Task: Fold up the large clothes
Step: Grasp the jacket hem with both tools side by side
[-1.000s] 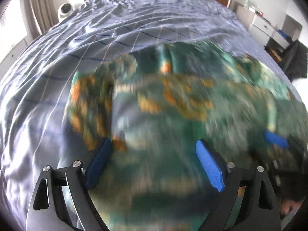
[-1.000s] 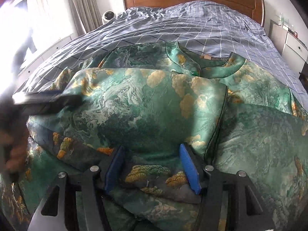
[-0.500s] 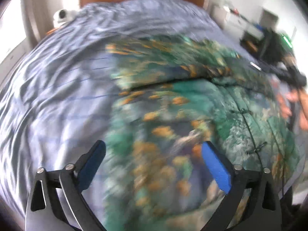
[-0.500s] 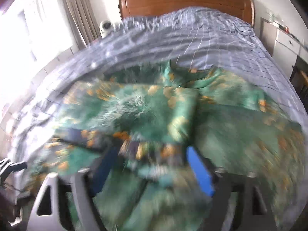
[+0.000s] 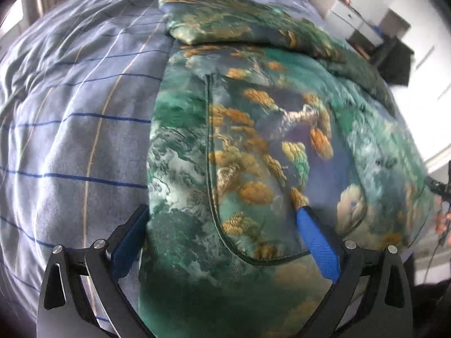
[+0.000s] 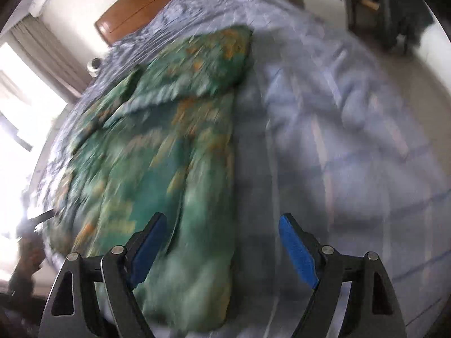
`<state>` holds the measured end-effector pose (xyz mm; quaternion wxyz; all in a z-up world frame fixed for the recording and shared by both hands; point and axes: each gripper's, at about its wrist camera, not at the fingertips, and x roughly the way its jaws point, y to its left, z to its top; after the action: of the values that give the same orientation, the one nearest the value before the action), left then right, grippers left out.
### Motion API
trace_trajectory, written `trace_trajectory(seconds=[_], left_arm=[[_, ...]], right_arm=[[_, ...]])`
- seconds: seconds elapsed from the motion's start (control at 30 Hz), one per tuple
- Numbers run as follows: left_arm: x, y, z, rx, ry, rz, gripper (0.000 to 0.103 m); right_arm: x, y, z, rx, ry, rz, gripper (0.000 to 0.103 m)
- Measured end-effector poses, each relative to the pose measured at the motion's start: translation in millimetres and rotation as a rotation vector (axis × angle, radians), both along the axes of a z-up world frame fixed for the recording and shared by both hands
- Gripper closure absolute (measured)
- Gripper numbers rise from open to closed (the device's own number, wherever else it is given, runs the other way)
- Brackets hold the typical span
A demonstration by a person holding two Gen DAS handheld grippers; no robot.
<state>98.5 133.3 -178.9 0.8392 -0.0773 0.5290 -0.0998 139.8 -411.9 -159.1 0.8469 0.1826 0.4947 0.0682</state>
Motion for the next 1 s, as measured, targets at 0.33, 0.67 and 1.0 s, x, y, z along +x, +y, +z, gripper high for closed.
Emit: trace_trajectory(seconds=[0.33, 0.67, 1.0], left_arm=[[-25.3, -0.6, 8.2, -0.040, 0.071, -0.013, 0.037], [-44.9, 8.0, 41.5, -0.121, 0.028, 0.069, 0.091], [-68.6, 10.6, 53.3, -0.126, 0.018, 0.036, 0.091]], right_arm=[[-0.7, 44.1, -8.0, 0.025, 0.012, 0.143, 0.067], [-2.8, 60.4, 23.8, -0.035, -0.034, 0.156, 0.085], [-21.2, 58.1, 47.3, -0.054, -0.061, 0.181, 0.086]])
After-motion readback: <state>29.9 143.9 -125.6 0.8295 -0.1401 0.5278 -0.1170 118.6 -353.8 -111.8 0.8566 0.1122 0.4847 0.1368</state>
